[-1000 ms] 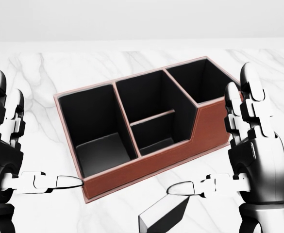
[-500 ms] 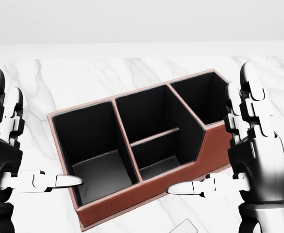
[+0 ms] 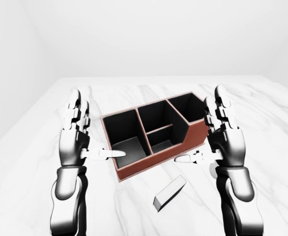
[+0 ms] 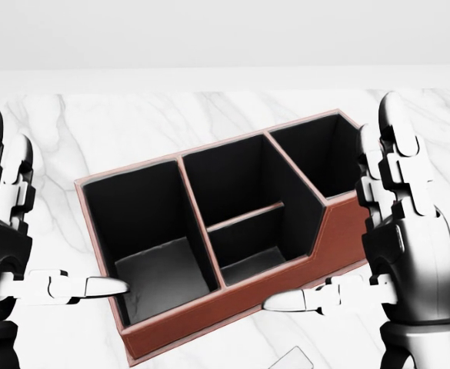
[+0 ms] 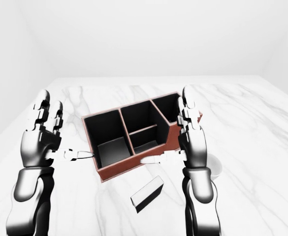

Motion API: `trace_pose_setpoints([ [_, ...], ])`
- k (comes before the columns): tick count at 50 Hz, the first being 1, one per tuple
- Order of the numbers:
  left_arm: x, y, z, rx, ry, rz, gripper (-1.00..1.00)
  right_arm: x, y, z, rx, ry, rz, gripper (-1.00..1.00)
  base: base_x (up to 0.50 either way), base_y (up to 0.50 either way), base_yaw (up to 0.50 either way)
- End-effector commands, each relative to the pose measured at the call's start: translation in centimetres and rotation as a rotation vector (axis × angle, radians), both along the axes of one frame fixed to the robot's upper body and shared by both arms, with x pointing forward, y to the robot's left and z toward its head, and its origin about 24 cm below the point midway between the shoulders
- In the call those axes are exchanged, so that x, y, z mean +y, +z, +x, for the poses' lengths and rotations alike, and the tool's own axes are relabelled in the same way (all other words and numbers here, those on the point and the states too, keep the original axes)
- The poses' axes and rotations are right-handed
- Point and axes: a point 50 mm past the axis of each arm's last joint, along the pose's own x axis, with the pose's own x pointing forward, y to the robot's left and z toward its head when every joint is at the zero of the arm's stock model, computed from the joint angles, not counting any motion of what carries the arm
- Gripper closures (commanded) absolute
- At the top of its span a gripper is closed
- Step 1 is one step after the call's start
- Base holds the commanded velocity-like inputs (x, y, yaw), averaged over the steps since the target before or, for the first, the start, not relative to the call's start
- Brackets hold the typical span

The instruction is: Pick up the book and place it in the front compartment of the caddy.

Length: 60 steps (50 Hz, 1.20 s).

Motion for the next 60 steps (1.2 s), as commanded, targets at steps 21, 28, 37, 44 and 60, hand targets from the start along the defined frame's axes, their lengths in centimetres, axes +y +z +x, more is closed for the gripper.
trace_pose_setpoints([
  [21, 0.1, 0.5, -0.2, -0.024, 0.0, 0.007, -1.0, -0.2, 2.0, -0.4, -0.095, -0.005, -0.096, -1.0, 0.0, 0.0, 0.0],
  [28, 0.2, 0.7, -0.2, -0.034, 0.0, 0.008, -1.0, -0.1, 1.9, -0.4, -0.089, -0.002, -0.117, -1.0, 0.0, 0.0, 0.0],
  [37, 0.5, 1.8, -0.1, -0.08, 0.004, 0.015, -1.0, 0.0, 2.0, -0.4, -0.091, -0.001, -0.138, -1.0, 0.0, 0.0, 0.0],
  [44, 0.4, 3.3, 0.0, -0.149, 0.001, 0.01, -1.0, -0.1, 2.4, -0.4, -0.11, -0.002, -0.154, -1.0, 0.0, 0.0, 0.0],
  [60, 1.6, 4.4, 0.9, -0.183, 0.013, 0.007, -1.0, 0.6, 2.8, -0.8, -0.126, 0.01, -0.231, -1.0, 0.0, 0.0, 0.0],
])
